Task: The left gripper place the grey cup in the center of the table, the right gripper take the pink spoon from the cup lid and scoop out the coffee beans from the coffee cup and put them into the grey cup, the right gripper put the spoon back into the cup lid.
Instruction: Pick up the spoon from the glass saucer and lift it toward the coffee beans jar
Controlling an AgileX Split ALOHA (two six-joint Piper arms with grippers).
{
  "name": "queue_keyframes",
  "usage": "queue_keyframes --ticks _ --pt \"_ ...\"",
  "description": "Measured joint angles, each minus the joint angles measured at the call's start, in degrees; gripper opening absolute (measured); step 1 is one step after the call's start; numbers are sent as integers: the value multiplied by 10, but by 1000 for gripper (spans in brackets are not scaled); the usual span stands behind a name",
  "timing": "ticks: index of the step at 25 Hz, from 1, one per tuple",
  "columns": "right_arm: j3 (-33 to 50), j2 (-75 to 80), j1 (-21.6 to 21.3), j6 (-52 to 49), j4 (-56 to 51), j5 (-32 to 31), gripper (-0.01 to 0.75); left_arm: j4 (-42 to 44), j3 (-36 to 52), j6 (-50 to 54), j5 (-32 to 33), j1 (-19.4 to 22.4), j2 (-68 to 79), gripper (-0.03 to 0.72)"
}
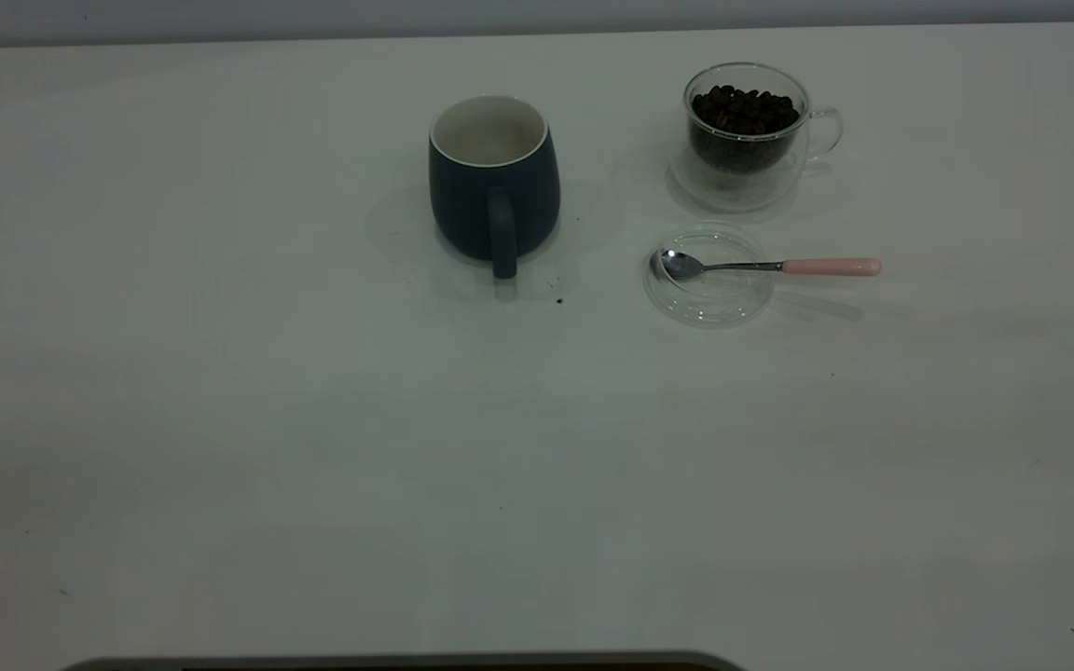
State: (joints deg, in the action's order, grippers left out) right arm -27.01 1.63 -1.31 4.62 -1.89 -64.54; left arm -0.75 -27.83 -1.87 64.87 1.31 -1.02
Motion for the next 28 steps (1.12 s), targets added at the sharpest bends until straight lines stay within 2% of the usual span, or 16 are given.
queue_keyframes --ticks 21,28 --pt "0 0 0 1 27 0 524 0 0 1 0 0 0 565" --pt "-12 16 0 42 45 19 524 0 0 1 0 0 0 565"
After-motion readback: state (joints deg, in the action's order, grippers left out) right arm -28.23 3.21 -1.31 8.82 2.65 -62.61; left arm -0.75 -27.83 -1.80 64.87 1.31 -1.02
